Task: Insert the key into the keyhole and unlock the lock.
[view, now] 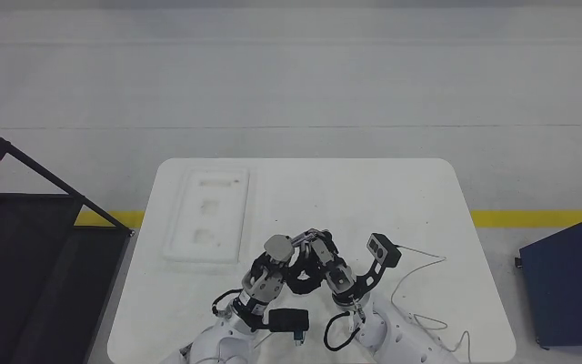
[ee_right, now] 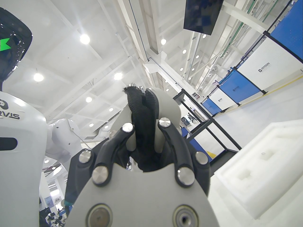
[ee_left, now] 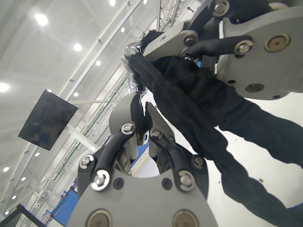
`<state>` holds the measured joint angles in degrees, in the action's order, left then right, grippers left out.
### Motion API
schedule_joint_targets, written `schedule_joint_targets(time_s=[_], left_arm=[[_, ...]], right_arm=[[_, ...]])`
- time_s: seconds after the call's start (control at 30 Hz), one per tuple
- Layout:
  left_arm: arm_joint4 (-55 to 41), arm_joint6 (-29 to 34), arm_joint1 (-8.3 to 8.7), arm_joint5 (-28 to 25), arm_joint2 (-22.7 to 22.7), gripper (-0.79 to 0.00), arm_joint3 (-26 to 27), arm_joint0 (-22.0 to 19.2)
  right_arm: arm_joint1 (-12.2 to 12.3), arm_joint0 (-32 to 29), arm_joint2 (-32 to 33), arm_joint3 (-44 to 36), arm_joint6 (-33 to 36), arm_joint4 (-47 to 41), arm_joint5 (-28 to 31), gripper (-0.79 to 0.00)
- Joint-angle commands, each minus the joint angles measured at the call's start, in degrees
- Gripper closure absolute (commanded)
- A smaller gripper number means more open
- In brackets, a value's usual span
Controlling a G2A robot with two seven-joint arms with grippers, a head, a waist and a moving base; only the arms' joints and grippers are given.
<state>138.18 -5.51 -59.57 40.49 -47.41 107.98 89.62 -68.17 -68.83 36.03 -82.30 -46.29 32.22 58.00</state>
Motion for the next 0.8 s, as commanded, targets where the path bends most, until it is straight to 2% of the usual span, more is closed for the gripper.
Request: schedule_joint_targets(time_s=[0.0, 0.53, 0.77], left_arm=[[1.3, 0.5, -0.31, 1.1, -0.2, 0.0, -0.5, -0.1], [15.1, 6.5, -2.71, 3.0, -1.8, 0.0, -3.3, 0.3], [16.3, 7.7, -3.69, 2.8, -1.9, 0.0, -3.6, 0.7]], right_arm=[[0.0, 0.0, 0.0, 0.0, 0.0, 0.0, 0.0, 0.0], [0.0, 0.0, 0.0, 0.0, 0.0, 0.0, 0.0, 0.0], [0.0, 0.0, 0.0, 0.0, 0.0, 0.0, 0.0, 0.0]])
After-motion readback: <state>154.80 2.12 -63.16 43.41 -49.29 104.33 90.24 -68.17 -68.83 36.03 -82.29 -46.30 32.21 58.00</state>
